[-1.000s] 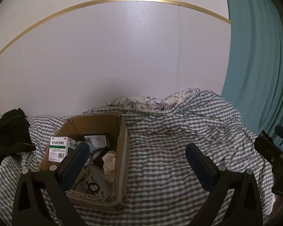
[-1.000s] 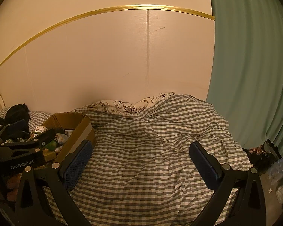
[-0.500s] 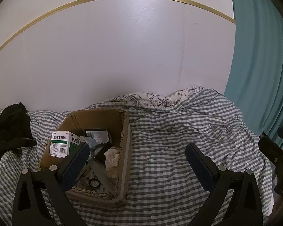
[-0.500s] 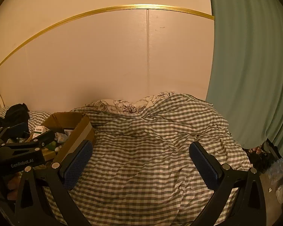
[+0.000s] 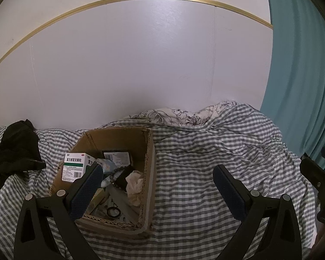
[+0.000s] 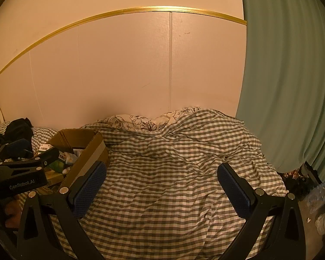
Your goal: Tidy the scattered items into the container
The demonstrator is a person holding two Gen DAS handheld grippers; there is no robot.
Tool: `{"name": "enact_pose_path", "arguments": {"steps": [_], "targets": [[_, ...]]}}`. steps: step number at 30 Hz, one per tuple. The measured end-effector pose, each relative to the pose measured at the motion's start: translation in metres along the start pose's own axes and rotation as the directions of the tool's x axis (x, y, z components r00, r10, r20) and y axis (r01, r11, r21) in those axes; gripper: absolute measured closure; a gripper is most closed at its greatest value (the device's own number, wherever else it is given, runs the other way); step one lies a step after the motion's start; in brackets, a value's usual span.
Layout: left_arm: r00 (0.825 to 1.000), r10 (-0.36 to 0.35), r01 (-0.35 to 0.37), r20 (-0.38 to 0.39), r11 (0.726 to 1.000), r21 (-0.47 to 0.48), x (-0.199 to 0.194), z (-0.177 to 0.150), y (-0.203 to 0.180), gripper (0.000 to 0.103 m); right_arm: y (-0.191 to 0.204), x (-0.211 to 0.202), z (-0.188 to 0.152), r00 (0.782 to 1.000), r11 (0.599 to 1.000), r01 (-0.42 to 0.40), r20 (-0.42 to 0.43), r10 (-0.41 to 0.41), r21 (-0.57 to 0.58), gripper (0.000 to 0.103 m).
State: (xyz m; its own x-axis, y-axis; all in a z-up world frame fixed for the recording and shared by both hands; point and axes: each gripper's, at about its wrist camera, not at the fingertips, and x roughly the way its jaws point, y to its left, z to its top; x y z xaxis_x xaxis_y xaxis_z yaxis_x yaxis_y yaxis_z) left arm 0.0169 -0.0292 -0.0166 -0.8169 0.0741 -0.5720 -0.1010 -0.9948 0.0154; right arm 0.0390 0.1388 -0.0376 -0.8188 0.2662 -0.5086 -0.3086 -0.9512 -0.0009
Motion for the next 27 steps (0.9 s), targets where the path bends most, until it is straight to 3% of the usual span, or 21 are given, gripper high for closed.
{"name": "enact_pose_path", "arguments": {"steps": [7, 14, 27], "targets": [[1.0, 0.0, -0.001, 0.011, 1.0, 0.026, -0.0013, 0.0007, -0.0014, 0.0, -0.0006, 0.0006, 0.0003, 1.0, 1.0, 0.001, -0.003, -0.001, -0.001, 0.0], [0.999, 0.004, -0.003, -0.039, 1.0, 0.016, 0.0053, 0.001, 0.0022, 0.0, -0.0002, 0.002, -0.0006, 1.0, 1.0, -0.001, -0.013, 0.001, -0.002, 0.0], [0.999, -0.012, 0.012, -0.03, 1.0, 0.019, 0.0052, -0.0001, 0.0018, 0.0, -0.0002, 0.0069, -0.0029, 0.999, 1.0, -0.007, -0.041, 0.007, -0.004, 0.0]]}}
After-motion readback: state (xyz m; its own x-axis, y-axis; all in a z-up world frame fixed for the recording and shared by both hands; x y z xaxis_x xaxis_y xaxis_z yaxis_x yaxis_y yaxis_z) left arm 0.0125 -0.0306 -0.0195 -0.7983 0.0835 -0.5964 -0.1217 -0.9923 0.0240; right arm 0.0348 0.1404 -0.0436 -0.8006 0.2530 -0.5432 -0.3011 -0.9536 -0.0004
